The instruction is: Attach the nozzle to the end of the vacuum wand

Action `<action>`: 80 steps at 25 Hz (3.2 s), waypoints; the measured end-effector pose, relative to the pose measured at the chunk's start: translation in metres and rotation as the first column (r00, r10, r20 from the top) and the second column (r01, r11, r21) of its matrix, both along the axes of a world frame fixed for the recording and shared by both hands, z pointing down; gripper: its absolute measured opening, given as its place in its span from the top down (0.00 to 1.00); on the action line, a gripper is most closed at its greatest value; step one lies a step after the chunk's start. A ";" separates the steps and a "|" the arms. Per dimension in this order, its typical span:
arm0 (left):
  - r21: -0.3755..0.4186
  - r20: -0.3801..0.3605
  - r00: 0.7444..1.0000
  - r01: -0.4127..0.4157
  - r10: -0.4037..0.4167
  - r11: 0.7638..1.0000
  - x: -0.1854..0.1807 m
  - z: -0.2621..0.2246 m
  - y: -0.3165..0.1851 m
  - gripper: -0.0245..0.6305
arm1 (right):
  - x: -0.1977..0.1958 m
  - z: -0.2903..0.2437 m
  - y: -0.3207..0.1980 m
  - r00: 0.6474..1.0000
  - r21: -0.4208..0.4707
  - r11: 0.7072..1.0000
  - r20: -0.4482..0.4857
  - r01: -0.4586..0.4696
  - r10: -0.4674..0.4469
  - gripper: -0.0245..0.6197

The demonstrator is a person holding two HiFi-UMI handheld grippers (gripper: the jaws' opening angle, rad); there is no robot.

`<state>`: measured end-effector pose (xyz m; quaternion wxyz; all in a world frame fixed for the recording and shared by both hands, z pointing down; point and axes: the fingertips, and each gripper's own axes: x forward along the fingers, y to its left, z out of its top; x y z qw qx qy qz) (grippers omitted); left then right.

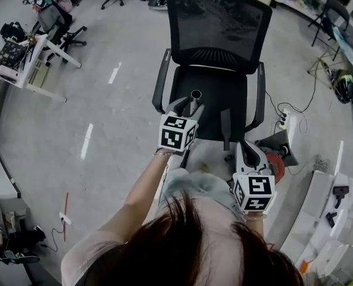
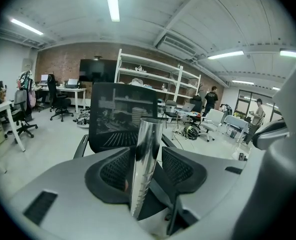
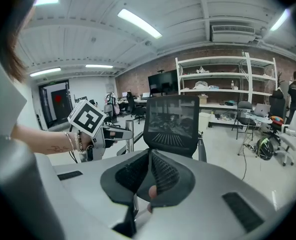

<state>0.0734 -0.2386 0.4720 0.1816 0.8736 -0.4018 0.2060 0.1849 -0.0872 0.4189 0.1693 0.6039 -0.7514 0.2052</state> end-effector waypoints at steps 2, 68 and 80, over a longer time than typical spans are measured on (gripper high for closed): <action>-0.006 0.005 1.000 -0.002 0.002 1.000 0.001 0.004 -0.002 0.68 | 0.001 0.001 0.000 1.000 -0.003 1.000 0.001 -0.006 0.006 0.92; 0.088 0.079 0.997 -0.001 -0.006 0.996 0.001 0.037 -0.013 0.72 | 0.038 0.194 0.010 0.976 -0.239 0.970 0.217 0.037 0.016 0.92; 0.111 0.060 0.998 0.011 -0.018 0.994 -0.010 0.039 -0.011 0.72 | 0.040 0.280 -0.002 0.971 -0.348 0.936 0.235 0.050 0.035 0.92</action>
